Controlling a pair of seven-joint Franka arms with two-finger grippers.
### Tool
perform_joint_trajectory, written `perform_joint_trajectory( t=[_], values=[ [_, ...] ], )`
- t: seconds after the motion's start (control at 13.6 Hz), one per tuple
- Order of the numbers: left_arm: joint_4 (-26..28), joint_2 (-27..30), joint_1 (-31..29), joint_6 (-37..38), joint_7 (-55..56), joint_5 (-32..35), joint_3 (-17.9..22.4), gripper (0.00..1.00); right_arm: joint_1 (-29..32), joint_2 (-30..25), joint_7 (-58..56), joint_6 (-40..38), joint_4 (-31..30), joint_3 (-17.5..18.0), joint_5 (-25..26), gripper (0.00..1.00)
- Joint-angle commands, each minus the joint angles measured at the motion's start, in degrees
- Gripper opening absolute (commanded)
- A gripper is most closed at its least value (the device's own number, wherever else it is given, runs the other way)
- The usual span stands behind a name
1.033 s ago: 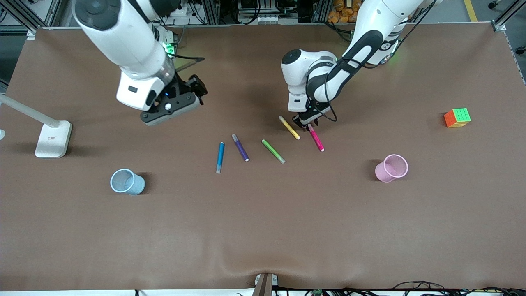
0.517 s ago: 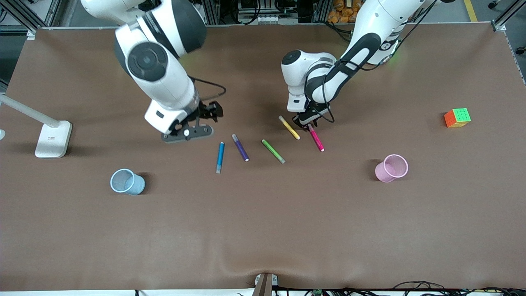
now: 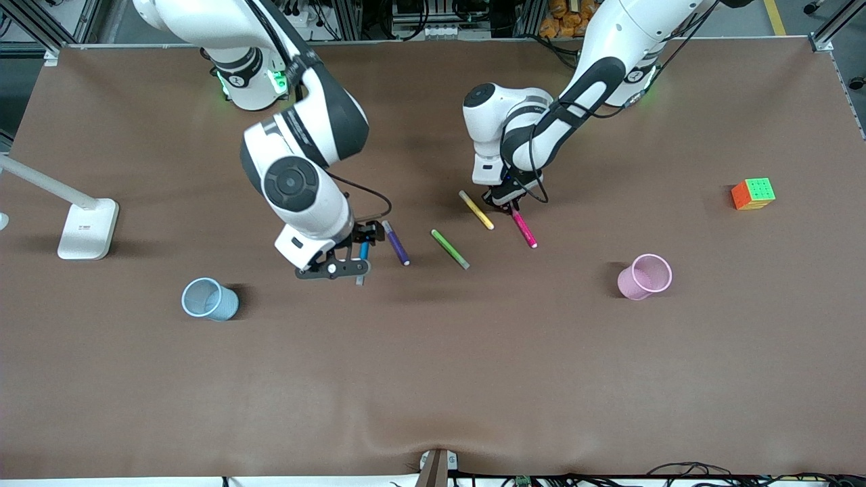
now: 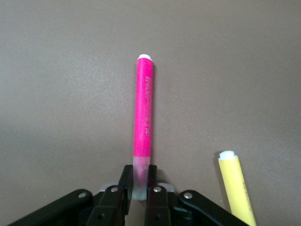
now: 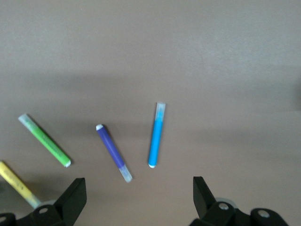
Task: Place pink and blue markers in matching cups
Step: 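Grasp the pink marker with the left gripper while the right gripper grasps blue marker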
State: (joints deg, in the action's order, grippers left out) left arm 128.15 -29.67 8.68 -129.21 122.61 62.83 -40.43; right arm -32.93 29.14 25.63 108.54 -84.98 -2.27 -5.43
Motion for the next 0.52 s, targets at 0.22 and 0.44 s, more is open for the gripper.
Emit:
perform_joint_trajectory(
  t=[0.22, 0.44],
  values=[
    [-1.15, 4.44, -2.78, -0.08, 1.23, 0.54, -0.78, 0.0, -0.29, 6.44, 2.49, 6.15, 1.05, -0.11, -0.46, 1.0],
    [-3.24, 5.06, -10.24, 0.01, -2.36, -4.89, -7.36, 0.0, -0.64, 8.9, 2.58, 6.24, 0.78, -0.11, -0.55, 1.0]
  ],
)
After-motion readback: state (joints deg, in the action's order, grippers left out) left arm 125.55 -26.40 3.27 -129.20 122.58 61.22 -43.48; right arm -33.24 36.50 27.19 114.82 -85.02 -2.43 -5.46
